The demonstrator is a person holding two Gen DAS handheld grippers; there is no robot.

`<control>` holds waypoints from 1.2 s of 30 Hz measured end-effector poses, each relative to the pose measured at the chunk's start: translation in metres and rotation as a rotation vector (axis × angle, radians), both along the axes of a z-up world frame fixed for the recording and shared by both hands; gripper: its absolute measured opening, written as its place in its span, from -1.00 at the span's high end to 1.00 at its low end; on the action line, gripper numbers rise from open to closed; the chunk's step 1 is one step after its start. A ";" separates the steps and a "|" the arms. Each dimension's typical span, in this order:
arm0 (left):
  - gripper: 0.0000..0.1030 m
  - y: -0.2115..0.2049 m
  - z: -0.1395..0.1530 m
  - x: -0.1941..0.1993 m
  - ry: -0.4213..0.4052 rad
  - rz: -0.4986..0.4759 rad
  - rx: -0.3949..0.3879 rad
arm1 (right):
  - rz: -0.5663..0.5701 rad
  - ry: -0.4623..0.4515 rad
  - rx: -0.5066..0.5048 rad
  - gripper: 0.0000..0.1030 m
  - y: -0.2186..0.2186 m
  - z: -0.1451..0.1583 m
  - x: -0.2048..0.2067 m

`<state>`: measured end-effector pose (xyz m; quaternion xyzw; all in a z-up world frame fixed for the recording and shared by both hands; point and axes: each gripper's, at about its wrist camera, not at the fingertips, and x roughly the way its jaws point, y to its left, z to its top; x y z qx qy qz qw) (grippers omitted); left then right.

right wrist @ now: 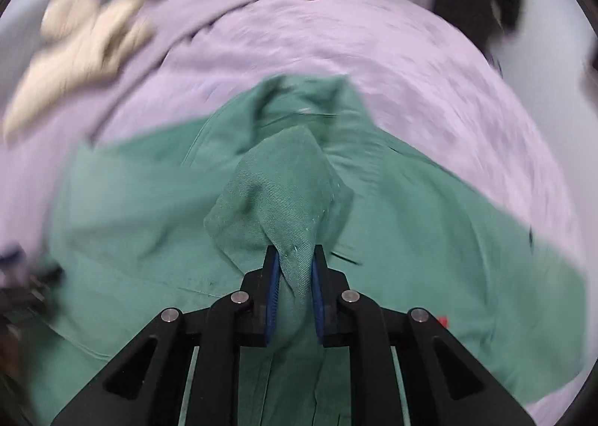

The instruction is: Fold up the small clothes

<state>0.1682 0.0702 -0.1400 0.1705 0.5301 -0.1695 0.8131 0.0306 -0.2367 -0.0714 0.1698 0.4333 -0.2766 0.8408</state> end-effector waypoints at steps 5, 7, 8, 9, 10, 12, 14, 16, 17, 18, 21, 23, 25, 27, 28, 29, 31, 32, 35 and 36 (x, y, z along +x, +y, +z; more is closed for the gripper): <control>-0.96 -0.002 -0.003 0.001 -0.010 -0.026 0.004 | -0.366 -0.159 0.390 0.52 -0.051 -0.035 -0.087; -0.96 -0.003 -0.002 0.002 0.004 -0.023 0.010 | -0.441 -0.237 0.523 -0.05 -0.055 -0.048 -0.113; -0.96 -0.005 -0.001 0.004 0.013 -0.019 0.012 | -0.450 -0.276 0.562 -0.17 -0.054 -0.050 -0.120; -0.96 -0.004 0.003 0.004 0.020 -0.016 0.009 | -0.450 -0.303 0.586 -0.27 -0.054 -0.049 -0.123; -0.96 -0.004 0.007 0.003 0.024 -0.017 0.001 | -0.442 -0.322 0.601 -0.29 -0.054 -0.047 -0.123; -0.96 -0.004 0.014 0.000 0.018 -0.031 -0.002 | -0.414 -0.384 0.643 -0.32 -0.051 -0.041 -0.120; -0.96 -0.006 0.013 -0.005 0.019 -0.052 0.015 | -0.417 -0.424 0.684 -0.33 -0.054 -0.040 -0.112; -0.96 -0.006 0.009 -0.008 0.028 -0.055 0.033 | -0.443 -0.406 0.703 -0.34 -0.060 -0.045 -0.102; -0.96 -0.006 0.007 -0.007 0.035 -0.048 0.032 | -0.455 -0.376 0.708 -0.33 -0.063 -0.048 -0.096; -0.96 -0.004 0.005 -0.006 0.042 -0.037 0.026 | -0.454 -0.358 0.709 0.06 -0.065 -0.048 -0.094; -0.96 -0.004 0.002 -0.004 0.046 -0.026 0.021 | -0.394 -0.318 0.660 0.90 -0.063 -0.037 -0.085; -0.96 -0.004 0.001 -0.004 0.045 -0.036 0.023 | -0.326 -0.286 0.577 0.90 -0.053 -0.025 -0.083; -0.96 -0.002 -0.003 -0.002 0.050 -0.047 0.021 | -0.295 -0.231 0.520 0.90 -0.046 -0.026 -0.085; -0.96 0.000 -0.007 0.001 0.058 -0.054 0.018 | -0.295 -0.171 0.498 0.90 -0.044 -0.035 -0.089; -0.96 0.002 -0.011 -0.002 0.057 -0.055 0.018 | -0.299 -0.139 0.491 0.89 -0.044 -0.044 -0.090; -0.96 -0.002 -0.012 -0.004 0.055 -0.058 0.020 | -0.300 -0.111 0.478 0.87 -0.044 -0.052 -0.092; -0.96 -0.003 -0.013 -0.005 0.047 -0.064 0.025 | -0.292 -0.090 0.449 0.81 -0.045 -0.058 -0.097; -0.96 -0.004 -0.014 -0.005 0.046 -0.065 0.027 | -0.285 -0.089 0.438 0.80 -0.045 -0.056 -0.099; -0.96 -0.006 -0.013 -0.007 0.050 -0.056 0.040 | -0.290 -0.047 0.381 0.71 -0.046 -0.047 -0.104; -0.96 -0.007 -0.011 -0.007 0.053 -0.047 0.046 | -0.298 -0.022 0.353 0.70 -0.047 -0.043 -0.107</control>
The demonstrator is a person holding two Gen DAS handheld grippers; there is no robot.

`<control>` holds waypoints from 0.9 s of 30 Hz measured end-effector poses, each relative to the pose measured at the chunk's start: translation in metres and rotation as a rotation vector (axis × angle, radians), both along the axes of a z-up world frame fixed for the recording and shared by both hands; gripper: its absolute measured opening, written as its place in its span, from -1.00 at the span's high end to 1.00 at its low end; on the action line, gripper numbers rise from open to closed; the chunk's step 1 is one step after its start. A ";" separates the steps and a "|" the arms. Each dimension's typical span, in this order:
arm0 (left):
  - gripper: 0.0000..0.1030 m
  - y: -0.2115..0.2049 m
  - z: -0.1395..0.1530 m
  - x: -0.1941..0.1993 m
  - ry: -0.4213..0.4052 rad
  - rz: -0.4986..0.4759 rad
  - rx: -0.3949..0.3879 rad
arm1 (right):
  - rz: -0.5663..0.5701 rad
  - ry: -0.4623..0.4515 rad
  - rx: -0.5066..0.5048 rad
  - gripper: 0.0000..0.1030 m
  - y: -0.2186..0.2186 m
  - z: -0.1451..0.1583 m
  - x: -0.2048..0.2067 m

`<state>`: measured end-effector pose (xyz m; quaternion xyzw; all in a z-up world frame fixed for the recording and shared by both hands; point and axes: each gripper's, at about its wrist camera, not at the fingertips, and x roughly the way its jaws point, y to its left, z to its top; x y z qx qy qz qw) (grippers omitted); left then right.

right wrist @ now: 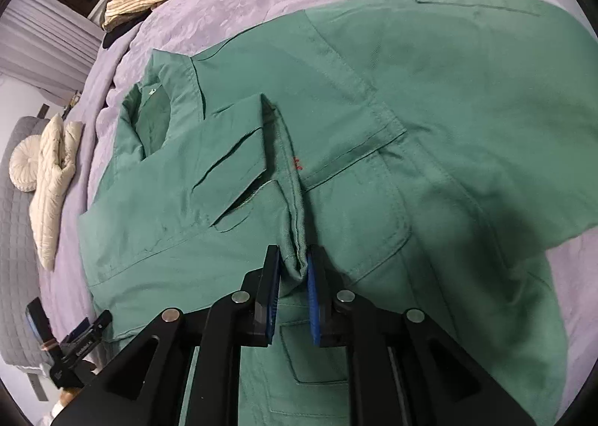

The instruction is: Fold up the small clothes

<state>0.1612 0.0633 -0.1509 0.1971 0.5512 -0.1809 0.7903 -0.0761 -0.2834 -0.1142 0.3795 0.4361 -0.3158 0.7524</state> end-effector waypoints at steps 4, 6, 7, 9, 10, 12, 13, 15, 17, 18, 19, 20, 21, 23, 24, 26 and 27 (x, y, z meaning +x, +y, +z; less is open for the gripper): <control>-0.95 0.001 0.021 -0.003 -0.033 0.008 0.010 | -0.061 0.057 -0.020 0.70 -0.008 0.012 -0.026; -0.95 0.006 0.032 0.000 -0.016 0.020 -0.026 | -0.083 0.032 0.010 0.70 -0.013 0.015 -0.043; -0.95 0.007 0.036 0.002 -0.007 0.029 -0.042 | -0.088 0.024 0.021 0.69 -0.014 0.016 -0.049; -0.95 0.008 0.043 0.010 -0.003 0.039 -0.059 | -0.085 0.018 0.038 0.63 -0.013 0.017 -0.056; -0.95 0.007 0.046 0.017 -0.006 0.042 -0.062 | -0.081 0.011 0.046 0.63 -0.011 0.018 -0.058; -0.95 -0.002 0.050 0.025 -0.007 0.044 -0.075 | -0.066 -0.017 0.059 0.63 -0.006 0.020 -0.056; -0.95 -0.008 0.051 0.031 -0.007 0.035 -0.083 | -0.046 -0.041 0.057 0.63 -0.004 0.024 -0.051; -0.95 -0.019 0.051 0.045 -0.014 0.016 -0.084 | -0.007 -0.074 0.046 0.63 0.001 0.029 -0.037; -0.95 -0.034 0.044 0.055 -0.010 0.015 -0.082 | 0.039 -0.095 0.038 0.62 0.003 0.032 -0.018; -0.95 -0.039 0.040 0.059 -0.005 0.022 -0.083 | 0.059 -0.095 0.033 0.63 0.005 0.031 -0.007; -0.95 -0.045 0.036 0.061 -0.005 0.026 -0.077 | 0.081 -0.092 0.022 0.63 0.006 0.029 0.004; -0.95 -0.047 0.032 0.062 -0.012 0.027 -0.064 | 0.105 -0.083 0.006 0.63 0.007 0.027 0.014; -0.95 -0.049 0.026 0.061 -0.020 0.024 -0.041 | 0.123 -0.068 -0.004 0.63 0.008 0.023 0.022; -0.95 -0.044 0.013 0.057 -0.024 0.013 0.006 | 0.155 0.003 -0.010 0.63 0.006 0.007 0.035; -0.95 -0.040 0.009 0.055 -0.030 0.008 0.019 | 0.158 0.051 -0.008 0.65 0.005 -0.003 0.036; -0.95 -0.030 0.007 0.052 -0.038 0.004 0.026 | 0.163 0.037 0.002 0.76 0.002 -0.009 0.032; -0.95 -0.024 0.008 0.052 -0.035 0.007 0.033 | 0.165 0.031 0.002 0.81 0.001 -0.008 0.030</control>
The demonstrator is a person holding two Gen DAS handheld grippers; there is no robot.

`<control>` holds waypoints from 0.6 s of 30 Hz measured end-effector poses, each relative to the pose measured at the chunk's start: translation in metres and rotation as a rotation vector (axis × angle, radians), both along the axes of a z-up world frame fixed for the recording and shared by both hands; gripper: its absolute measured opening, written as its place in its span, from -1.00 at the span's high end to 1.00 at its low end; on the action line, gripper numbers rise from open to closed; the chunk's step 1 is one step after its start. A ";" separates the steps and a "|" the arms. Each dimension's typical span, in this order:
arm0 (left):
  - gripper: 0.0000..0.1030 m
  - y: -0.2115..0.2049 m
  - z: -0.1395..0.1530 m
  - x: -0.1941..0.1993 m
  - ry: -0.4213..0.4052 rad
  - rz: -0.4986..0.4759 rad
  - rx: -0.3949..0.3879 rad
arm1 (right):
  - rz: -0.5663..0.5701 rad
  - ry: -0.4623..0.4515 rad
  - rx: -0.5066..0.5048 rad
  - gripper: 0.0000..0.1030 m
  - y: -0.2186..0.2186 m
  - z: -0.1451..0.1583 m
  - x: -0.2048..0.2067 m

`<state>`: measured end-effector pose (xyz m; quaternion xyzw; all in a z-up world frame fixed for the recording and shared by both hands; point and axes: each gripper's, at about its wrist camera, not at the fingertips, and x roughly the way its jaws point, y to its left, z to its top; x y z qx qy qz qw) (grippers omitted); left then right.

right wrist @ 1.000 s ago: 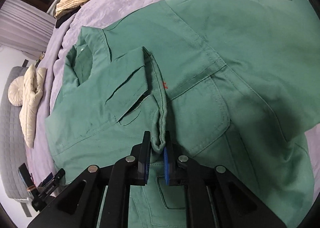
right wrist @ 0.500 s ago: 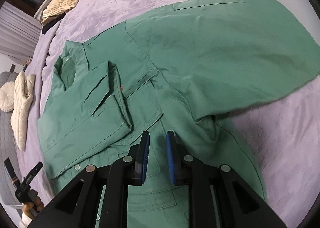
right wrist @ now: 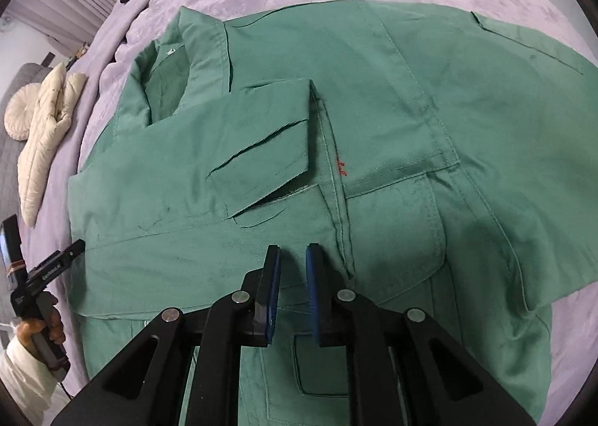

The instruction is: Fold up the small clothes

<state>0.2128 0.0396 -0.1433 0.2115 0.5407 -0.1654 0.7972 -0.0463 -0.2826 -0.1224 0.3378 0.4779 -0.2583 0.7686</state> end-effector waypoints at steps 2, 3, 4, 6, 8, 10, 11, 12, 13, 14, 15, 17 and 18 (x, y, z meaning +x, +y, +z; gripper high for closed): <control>-0.95 0.009 0.003 -0.001 0.004 0.012 0.013 | 0.003 0.011 -0.002 0.81 0.002 0.005 -0.004; -0.95 0.014 0.005 -0.002 0.001 0.021 0.024 | 0.006 0.015 0.001 0.81 0.003 0.006 -0.006; -0.95 0.020 0.006 -0.004 0.001 0.032 0.031 | 0.009 0.018 0.012 0.78 0.005 0.008 -0.008; -0.95 0.034 0.011 -0.010 0.020 0.066 0.031 | 0.000 0.016 0.030 0.72 0.007 0.011 -0.014; -0.95 0.048 0.021 -0.019 0.052 0.101 -0.024 | -0.024 0.035 0.035 0.63 0.009 0.016 -0.024; -0.95 0.057 0.029 -0.029 0.063 0.116 -0.056 | -0.034 0.018 0.061 0.60 0.008 0.018 -0.035; -0.95 0.060 0.030 -0.033 0.063 0.114 -0.051 | -0.038 0.016 0.070 0.60 0.009 0.020 -0.040; -0.95 0.061 0.027 -0.038 0.057 0.108 -0.026 | -0.039 0.020 0.073 0.60 0.010 0.021 -0.047; -0.95 0.061 0.021 -0.042 0.050 0.101 0.026 | -0.040 0.026 0.079 0.60 0.013 0.022 -0.051; -0.95 0.059 0.012 -0.046 0.051 0.093 0.079 | -0.043 0.030 0.088 0.60 0.015 0.023 -0.056; -0.95 0.061 0.004 -0.049 0.053 0.082 0.117 | -0.045 0.034 0.098 0.60 0.018 0.023 -0.061; -0.95 0.069 -0.004 -0.053 0.045 0.078 0.169 | -0.048 0.035 0.106 0.60 0.021 0.026 -0.071; -0.95 0.071 -0.008 -0.055 0.050 0.076 0.208 | -0.051 0.034 0.109 0.60 0.023 0.029 -0.077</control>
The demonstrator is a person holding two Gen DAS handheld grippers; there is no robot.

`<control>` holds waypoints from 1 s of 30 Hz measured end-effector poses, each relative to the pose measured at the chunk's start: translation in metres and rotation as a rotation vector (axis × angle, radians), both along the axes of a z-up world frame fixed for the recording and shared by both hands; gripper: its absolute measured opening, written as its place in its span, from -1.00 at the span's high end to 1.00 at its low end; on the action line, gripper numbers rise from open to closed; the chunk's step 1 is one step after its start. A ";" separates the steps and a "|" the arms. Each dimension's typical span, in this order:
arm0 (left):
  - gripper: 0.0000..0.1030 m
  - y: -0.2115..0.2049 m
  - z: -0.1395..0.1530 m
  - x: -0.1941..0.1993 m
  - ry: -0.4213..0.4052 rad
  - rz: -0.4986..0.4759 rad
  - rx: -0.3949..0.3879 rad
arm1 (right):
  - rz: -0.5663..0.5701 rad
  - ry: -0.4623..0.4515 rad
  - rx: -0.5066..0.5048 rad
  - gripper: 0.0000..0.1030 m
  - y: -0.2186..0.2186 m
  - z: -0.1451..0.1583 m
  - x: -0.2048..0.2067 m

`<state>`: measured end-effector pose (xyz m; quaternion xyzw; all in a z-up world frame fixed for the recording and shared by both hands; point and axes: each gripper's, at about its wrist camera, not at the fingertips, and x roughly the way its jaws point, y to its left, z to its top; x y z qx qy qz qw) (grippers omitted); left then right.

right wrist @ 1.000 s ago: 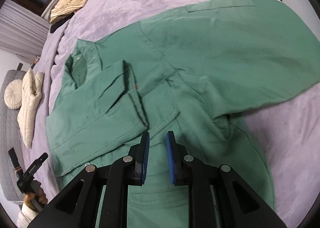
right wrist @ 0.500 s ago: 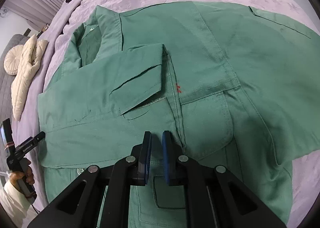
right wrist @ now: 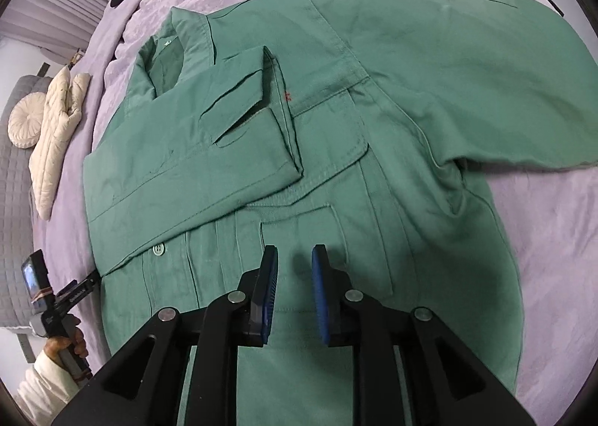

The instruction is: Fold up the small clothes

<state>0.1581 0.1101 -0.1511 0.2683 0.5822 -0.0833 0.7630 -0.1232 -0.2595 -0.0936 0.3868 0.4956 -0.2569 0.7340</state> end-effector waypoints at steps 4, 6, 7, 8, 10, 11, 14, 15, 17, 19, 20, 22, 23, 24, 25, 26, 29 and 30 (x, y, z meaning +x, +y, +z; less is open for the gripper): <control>-0.95 0.009 0.014 -0.015 0.030 0.008 -0.017 | -0.030 -0.007 0.015 0.28 0.004 0.008 -0.017; -0.95 0.007 0.027 -0.026 0.036 0.007 -0.047 | -0.044 -0.010 0.020 0.09 0.006 0.012 -0.025; -0.95 0.004 0.033 -0.031 0.039 0.004 -0.063 | -0.050 -0.011 0.023 0.09 0.008 0.013 -0.029; -0.95 0.000 0.040 -0.035 0.040 -0.003 -0.077 | -0.056 -0.012 0.028 0.09 0.008 0.015 -0.032; -0.95 -0.013 0.053 -0.047 0.045 -0.028 -0.108 | -0.067 -0.017 0.036 0.08 0.010 0.018 -0.039; -0.95 -0.020 0.058 -0.052 0.048 -0.044 -0.120 | -0.072 -0.020 0.039 0.07 0.010 0.020 -0.042; -0.95 -0.046 0.069 -0.070 0.078 -0.101 -0.158 | -0.086 -0.028 0.043 -0.06 0.011 0.023 -0.047; -0.95 -0.057 0.074 -0.078 0.084 -0.123 -0.163 | -0.089 -0.032 0.047 -0.06 0.011 0.024 -0.049; -0.95 -0.076 0.082 -0.092 0.093 -0.167 -0.176 | -0.096 -0.040 0.048 -0.07 0.010 0.025 -0.050; -0.95 -0.094 0.087 -0.105 0.112 -0.207 -0.199 | -0.108 -0.048 0.053 -0.15 0.008 0.026 -0.054; -0.95 -0.103 0.089 -0.113 0.119 -0.228 -0.206 | -0.114 -0.052 0.056 -0.19 0.007 0.026 -0.057; -0.95 -0.117 0.090 -0.125 0.130 -0.270 -0.208 | -0.127 -0.061 0.064 -0.24 0.004 0.026 -0.062; -0.95 -0.126 0.090 -0.132 0.136 -0.294 -0.206 | -0.134 -0.063 0.068 -0.24 0.002 0.025 -0.064; -0.95 -0.136 0.092 -0.142 0.141 -0.315 -0.203 | -0.143 -0.066 0.071 -0.24 0.001 0.024 -0.067; -0.95 -0.143 0.090 -0.150 0.149 -0.336 -0.201 | -0.154 -0.071 0.074 -0.24 -0.002 0.024 -0.070; -0.95 -0.150 0.089 -0.155 0.159 -0.347 -0.200 | -0.166 -0.075 0.078 -0.24 -0.005 0.024 -0.074; -0.95 -0.167 0.085 -0.174 0.177 -0.382 -0.198 | -0.213 -0.097 0.095 -0.29 -0.016 0.023 -0.089; -0.95 -0.174 0.084 -0.179 0.182 -0.399 -0.201 | -0.226 -0.102 0.097 -0.36 -0.020 0.022 -0.094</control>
